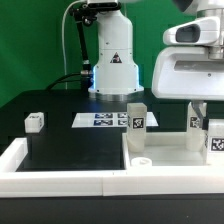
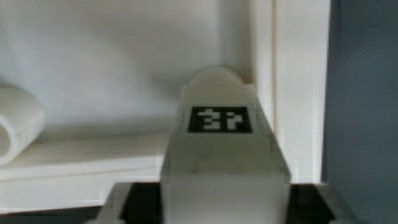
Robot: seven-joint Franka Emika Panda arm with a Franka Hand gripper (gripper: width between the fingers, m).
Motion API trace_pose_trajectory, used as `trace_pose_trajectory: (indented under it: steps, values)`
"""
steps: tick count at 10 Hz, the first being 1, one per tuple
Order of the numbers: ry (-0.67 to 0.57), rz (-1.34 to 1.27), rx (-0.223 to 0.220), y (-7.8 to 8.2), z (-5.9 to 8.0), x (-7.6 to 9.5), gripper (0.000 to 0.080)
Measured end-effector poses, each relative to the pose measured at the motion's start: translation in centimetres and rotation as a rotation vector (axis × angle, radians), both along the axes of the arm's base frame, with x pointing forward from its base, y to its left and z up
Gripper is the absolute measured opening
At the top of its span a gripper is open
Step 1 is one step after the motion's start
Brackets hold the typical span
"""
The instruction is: Assemble square table
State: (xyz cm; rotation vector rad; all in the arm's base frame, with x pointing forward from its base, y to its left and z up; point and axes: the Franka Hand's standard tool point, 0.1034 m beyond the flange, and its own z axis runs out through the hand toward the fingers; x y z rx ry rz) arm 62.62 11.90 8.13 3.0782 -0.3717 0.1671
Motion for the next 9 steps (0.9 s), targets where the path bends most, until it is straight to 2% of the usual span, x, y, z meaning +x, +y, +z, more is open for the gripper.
trace_pose_trajectory:
  steps: [2, 6, 8, 9]
  values:
    - [-0.002, -0.173, 0.012, -0.5, 0.0, -0.1, 0.0292]
    - [-0.003, -0.350, 0.002, -1.6, 0.1, -0.3, 0.0297]
    - [-0.003, -0.349, 0.002, -1.6, 0.0, -0.3, 0.0548]
    - [-0.003, -0.349, 0.002, -1.6, 0.0, -0.3, 0.0548]
